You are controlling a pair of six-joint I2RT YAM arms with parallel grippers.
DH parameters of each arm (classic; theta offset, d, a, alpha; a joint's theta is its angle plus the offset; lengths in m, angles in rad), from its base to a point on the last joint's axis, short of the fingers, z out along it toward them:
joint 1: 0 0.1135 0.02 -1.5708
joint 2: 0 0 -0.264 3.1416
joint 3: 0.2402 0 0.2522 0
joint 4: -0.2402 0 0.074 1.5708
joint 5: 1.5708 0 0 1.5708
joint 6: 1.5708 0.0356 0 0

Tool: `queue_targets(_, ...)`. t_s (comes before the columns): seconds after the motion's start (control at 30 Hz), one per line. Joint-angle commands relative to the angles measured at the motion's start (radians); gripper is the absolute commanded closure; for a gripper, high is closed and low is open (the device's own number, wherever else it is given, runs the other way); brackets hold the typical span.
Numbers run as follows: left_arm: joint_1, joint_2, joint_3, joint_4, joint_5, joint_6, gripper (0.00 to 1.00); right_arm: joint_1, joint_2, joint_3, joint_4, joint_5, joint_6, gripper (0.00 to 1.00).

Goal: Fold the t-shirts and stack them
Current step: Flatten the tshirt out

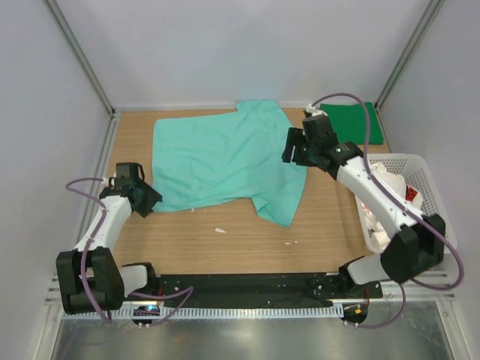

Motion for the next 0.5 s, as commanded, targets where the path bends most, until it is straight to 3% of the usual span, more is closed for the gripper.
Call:
queue_targets(0.0, 0.110, 0.035, -0.041, 0.031, 0.113, -0.019, 0.56, 0.005, -0.105, -0.169, 0.062, -0.153, 0.118, 0.35)
queue_targets(0.13, 0.194, 0.137, -0.023, 0.067, 0.173, 0.032, 0.63, 0.004, -0.200, -0.374, 0.123, -0.256, 0.232, 0.52)
queue_targets(0.3, 0.219, 0.185, -0.006, 0.085, 0.189, 0.051, 0.61, -0.001, -0.285, -0.591, 0.209, -0.317, 0.335, 0.54)
queue_targets(0.47, 0.219, 0.216, -0.023, 0.105, 0.189, 0.047, 0.58, -0.007, -0.315, -0.637, 0.212, -0.308, 0.344, 0.54)
